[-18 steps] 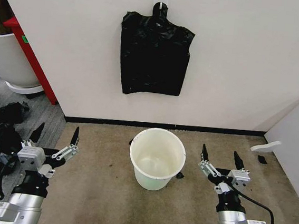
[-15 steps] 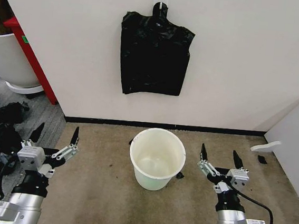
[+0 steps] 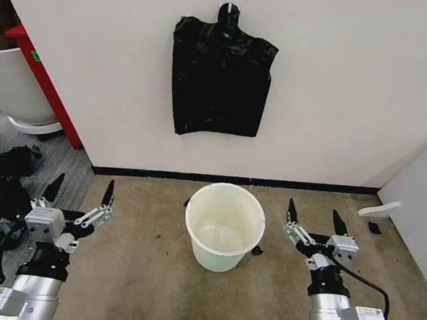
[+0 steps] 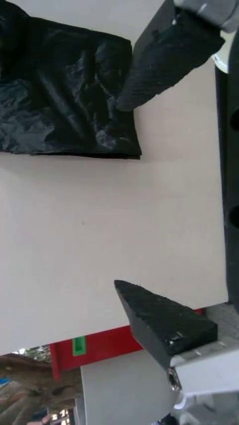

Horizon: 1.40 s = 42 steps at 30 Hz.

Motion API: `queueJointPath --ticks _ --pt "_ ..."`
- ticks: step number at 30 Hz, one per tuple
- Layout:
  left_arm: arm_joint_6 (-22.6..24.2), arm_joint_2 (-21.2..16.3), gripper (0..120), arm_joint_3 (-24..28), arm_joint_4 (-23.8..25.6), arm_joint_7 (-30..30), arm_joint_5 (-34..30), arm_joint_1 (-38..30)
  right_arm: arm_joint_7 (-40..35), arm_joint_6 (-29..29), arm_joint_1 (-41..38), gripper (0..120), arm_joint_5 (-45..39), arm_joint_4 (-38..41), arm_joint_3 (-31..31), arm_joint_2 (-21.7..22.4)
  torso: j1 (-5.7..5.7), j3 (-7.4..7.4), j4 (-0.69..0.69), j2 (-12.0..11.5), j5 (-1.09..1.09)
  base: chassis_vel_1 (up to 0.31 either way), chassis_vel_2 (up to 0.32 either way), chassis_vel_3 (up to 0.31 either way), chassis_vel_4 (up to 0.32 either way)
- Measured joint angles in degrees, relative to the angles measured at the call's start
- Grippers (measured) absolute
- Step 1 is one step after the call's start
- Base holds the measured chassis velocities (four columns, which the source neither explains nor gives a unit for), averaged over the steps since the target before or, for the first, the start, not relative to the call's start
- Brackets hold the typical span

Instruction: Place the garbage bag over the trash bin.

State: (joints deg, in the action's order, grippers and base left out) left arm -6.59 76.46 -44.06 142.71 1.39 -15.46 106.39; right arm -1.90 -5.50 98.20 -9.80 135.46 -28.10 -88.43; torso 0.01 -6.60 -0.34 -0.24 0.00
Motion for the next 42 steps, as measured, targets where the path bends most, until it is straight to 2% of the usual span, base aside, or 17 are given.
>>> queueJointPath --ticks 19,23,25,27,30,32,33,34,35,38,39,42 --pt "0.08 0.09 100 -0.13 0.09 0.07 -0.12 -0.25 0.61 -0.28 0.13 100 -0.56 -0.51 -0.66 0.3 0.0 0.0 0.0 0.0 0.0 0.0 0.0 0.0 0.0" --pt "0.09 0.01 100 -0.12 -0.37 0.3 -0.62 -0.34 0.61 1.03 -1.17 100 -5.15 0.77 0.21 0.98 0.0 0.0 -0.01 0.0 0.0 0.0 0.0 0.0 0.0" --pt "-0.01 -0.03 100 -0.09 -0.75 0.44 -1.05 -0.31 0.09 2.51 -4.02 100 -11.15 1.42 1.19 2.52 0.0 0.0 -0.01 0.0 0.0 0.0 0.0 0.0 0.0" --pt "-0.12 -0.07 100 -0.09 -0.85 0.46 -1.11 -0.28 -0.2 2.68 -5.35 100 -13.63 1.44 1.53 3.16 0.0 0.0 0.0 0.0 0.0 0.0 0.0 0.0 0.0" --pt "-0.83 -0.34 100 -0.28 -0.88 0.6 -1.24 -0.12 -3.41 3.76 -12.57 100 -26.55 1.88 3.51 7.21 0.0 0.0 0.0 0.0 0.0 0.0 0.0 0.0 0.0" --pt "-1.02 -0.46 100 -0.46 -0.45 0.93 -1.33 0.08 -7.01 6.94 -18.85 100 -39.91 2.79 5.07 10.8 0.0 0.0 -0.01 0.0 0.01 0.0 0.0 0.0 0.0" --pt "-1.02 -0.46 100 -0.46 -0.45 0.93 -1.33 0.08 -7.01 6.94 -18.85 100 -39.91 2.79 5.07 10.8 0.0 0.0 -0.01 0.0 0.01 0.0 0.0 0.0 0.0" --pt "-1.05 -0.34 100 -0.49 -0.38 0.96 -1.14 0.24 -8.91 8.15 -21.9 100 -45.72 3.07 5.97 12.15 0.0 0.0 -0.01 0.0 0.01 0.0 0.0 0.0 0.0" --pt "-1.11 -0.08 100 -0.49 -0.37 0.99 -0.47 0.55 -14.1 10.33 -30.62 100 -60.84 3.28 9.39 14.79 0.0 -0.01 0.0 0.0 0.0 0.0 0.0 0.0 0.0" --pt "-1.11 -0.25 100 -0.61 -0.4 1.0 -0.29 0.56 -16.08 11.94 -38.14 100 -71.7 1.32 11.83 15.73 0.0 -0.01 0.0 0.0 0.0 0.0 0.0 0.0 0.0" --pt "-1.11 -0.25 100 -0.61 -0.4 1.0 -0.29 0.56 -16.08 11.94 -38.14 100 -71.7 1.32 11.83 15.73 0.0 -0.01 0.0 0.0 0.0 0.0 0.0 0.0 0.0" --pt "-1.1 -0.39 100 -0.72 -0.62 1.1 -0.24 0.49 -17.9 12.05 -46.19 100 -79.53 -3.01 14.25 14.48 0.0 -0.01 0.0 0.0 0.0 0.0 0.0 0.0 0.0"
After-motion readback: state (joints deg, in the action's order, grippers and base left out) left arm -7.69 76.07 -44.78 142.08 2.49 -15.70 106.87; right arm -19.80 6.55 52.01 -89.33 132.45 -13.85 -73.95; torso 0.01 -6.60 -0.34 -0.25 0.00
